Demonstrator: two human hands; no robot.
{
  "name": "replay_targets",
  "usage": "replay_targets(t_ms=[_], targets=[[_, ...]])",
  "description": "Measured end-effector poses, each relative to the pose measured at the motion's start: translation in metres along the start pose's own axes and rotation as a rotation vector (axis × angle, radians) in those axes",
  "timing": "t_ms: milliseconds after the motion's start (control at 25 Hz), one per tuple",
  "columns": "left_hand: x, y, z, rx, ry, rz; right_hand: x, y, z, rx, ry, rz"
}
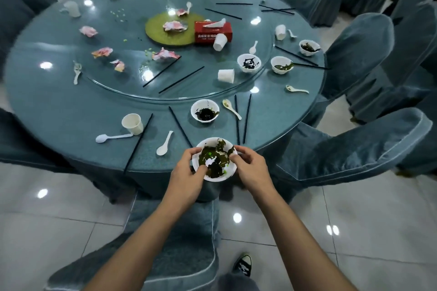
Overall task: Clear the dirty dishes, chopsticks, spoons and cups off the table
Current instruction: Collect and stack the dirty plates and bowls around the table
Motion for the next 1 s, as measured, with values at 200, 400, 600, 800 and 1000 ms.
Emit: replay_targets(t_ms=[200,400,600,800,1000], targets=[[0.002,0.051,0.013,0.024,-0.017,0.087,-0.003,-0.048,0.007,0.017,-0.012,-0.089],[-0.012,0.099,0.028,0.046,-0.007,0.082,-0.008,-0.100,0.005,0.053,-0.030,-0.087],[-0.032,0.125,0.043,0.044,0.034,0.103,-0.021,-0.133,0.001,0.060,-0.054,-0.087],[-0.049,0.132,0.051,0.060,0.021,0.134,-0.045,-0.143,-0.004,0.057,-0.066,-0.138],[-0.074,0.123,0.056,0.095,0.008,0.194,-0.079,-0.139,-0.018,0.058,-0.057,-0.194]])
Point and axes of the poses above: each hand's wrist, its own x-axis away from the middle knuckle, its own y-axis out of the palm, z = x × y, the point moved 3 cm from there along -x, towards the middle knuckle, and after that the axes turned 12 degrees about -z, right-handed, at the moved point
